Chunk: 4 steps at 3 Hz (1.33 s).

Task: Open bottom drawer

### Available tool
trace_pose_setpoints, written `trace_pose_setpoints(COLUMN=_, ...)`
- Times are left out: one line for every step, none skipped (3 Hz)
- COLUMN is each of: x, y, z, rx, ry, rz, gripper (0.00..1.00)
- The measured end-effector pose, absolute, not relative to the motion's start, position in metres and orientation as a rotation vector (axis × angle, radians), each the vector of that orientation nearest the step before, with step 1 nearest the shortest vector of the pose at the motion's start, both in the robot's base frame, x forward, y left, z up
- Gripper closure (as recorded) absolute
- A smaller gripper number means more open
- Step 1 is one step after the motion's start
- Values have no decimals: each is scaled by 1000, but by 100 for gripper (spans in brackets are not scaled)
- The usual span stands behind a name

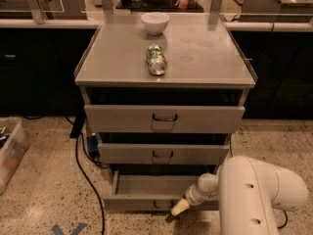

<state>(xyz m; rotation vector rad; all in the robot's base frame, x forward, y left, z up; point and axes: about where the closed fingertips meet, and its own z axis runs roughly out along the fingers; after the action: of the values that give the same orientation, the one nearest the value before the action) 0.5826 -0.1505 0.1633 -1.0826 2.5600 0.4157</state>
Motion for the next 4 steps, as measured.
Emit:
trace_pose_setpoints(x=577, y=-148, z=158, rx=-1103, ry=2585, rz=340, gripper=0)
trace_pose_setpoints(x=549, y=-143, z=154, rx=-1136, ry=2629, rz=267, gripper=0)
trace_pose_setpoints(x=526, y=-140, z=158, rx=-1145, ry=2648, rz=309, gripper=0)
trace_pose_setpoints(x=502, y=-138, z=153, rx=-1180, ry=2659, rz=391, gripper=0)
